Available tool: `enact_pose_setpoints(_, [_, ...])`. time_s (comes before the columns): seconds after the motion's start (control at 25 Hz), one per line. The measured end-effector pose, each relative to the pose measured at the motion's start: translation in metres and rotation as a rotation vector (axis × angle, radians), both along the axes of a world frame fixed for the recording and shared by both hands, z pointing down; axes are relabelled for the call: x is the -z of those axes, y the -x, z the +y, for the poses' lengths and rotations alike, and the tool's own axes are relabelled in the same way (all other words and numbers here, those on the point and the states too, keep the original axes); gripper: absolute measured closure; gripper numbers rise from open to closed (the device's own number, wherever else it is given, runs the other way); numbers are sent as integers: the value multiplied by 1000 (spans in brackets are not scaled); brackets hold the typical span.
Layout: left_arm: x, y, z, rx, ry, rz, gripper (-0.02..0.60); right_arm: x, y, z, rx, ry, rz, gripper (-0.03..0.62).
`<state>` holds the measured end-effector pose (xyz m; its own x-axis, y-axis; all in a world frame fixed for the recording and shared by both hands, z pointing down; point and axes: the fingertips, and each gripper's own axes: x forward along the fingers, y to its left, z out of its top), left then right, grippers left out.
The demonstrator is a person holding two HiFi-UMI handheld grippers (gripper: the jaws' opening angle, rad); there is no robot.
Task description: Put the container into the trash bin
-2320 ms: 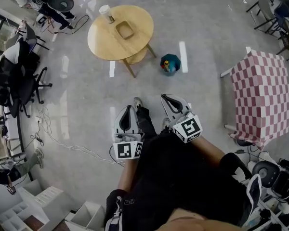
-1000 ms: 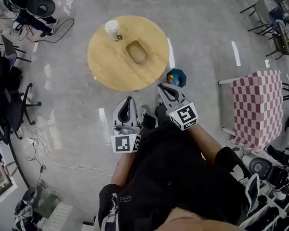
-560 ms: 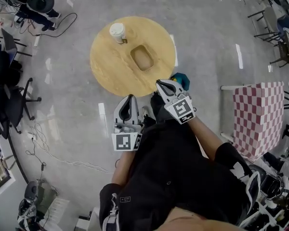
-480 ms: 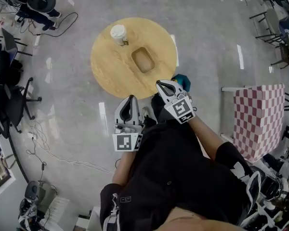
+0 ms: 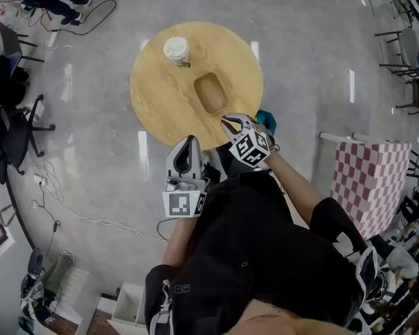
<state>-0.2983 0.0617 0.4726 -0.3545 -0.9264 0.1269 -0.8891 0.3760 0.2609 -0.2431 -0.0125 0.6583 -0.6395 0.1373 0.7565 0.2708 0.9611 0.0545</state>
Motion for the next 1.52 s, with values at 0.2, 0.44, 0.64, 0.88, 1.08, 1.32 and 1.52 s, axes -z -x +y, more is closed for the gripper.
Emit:
enact_pose_setpoints(0.2, [-9, 7, -13, 24, 19, 8, 574, -58, 1, -6, 133, -64, 150, 529])
enact_pose_setpoints(0.44, [-15, 19, -21, 48, 41, 24, 574, -107, 9, -11, 307, -209, 266, 484])
enact_pose_setpoints(0.64, [-22, 23, -24, 66, 57, 38, 574, -140, 10, -16, 426, -320, 312, 484])
enact_pose_setpoints(0.88, [-27, 26, -21, 85, 72, 48, 574, -164, 11, -18, 504, -368, 364, 485])
enact_pose_setpoints(1.08, [-28, 28, -16, 100, 77, 53, 574, -177, 11, -17, 543, -386, 396, 522])
enact_pose_setpoints(1.32, [-29, 25, -6, 108, 74, 54, 574, -180, 9, -16, 544, -411, 402, 542])
enact_pose_setpoints(1.52, [-23, 19, 4, 92, 54, 40, 574, -168, 7, -14, 488, -428, 386, 556])
